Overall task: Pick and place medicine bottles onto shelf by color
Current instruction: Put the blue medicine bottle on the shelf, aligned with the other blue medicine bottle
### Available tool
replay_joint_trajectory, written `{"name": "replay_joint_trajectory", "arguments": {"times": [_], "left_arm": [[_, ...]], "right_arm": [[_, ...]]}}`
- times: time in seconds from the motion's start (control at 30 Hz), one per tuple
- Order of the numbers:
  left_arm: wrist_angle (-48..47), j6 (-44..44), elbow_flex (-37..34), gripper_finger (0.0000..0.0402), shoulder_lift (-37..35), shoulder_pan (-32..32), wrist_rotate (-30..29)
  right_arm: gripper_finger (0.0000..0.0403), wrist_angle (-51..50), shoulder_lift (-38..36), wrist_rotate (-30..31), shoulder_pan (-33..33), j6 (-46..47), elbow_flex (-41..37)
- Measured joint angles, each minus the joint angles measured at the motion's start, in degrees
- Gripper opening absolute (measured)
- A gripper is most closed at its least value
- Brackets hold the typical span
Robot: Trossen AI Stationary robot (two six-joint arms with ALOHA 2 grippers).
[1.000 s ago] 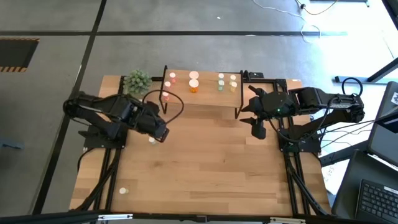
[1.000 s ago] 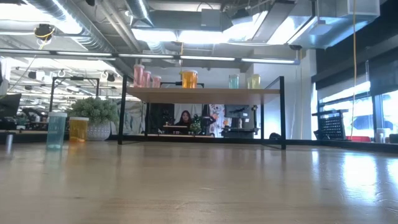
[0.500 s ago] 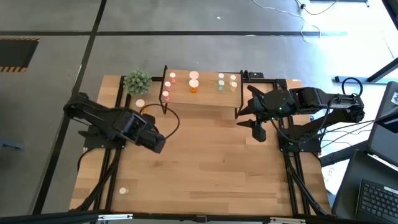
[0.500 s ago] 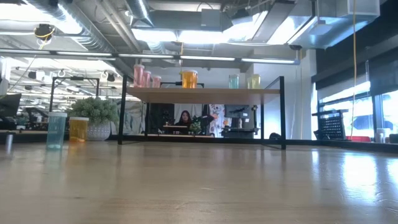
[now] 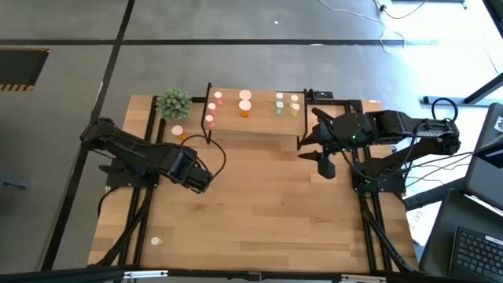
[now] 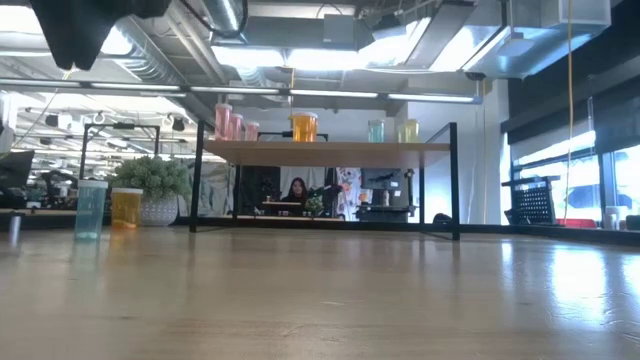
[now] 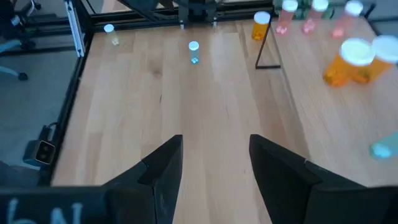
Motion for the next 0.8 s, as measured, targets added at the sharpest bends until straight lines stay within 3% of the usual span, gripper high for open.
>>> {"name": "replay_joint_trajectory", "arguments": {"times": [0.37,0.8], "left_arm": [[13.4,10.5,-6.8,0.014,0.0,7.1,0.8],[14.6,14.3,-14.0,0.0138,0.0,9.0,4.4]], "right_arm": [[0.0188,2.4,7.2,0.3,0.0,-8.2,0.0],[0.0188,2.7,10.3,-4.0,-1.4,-11.2,0.0]]}}
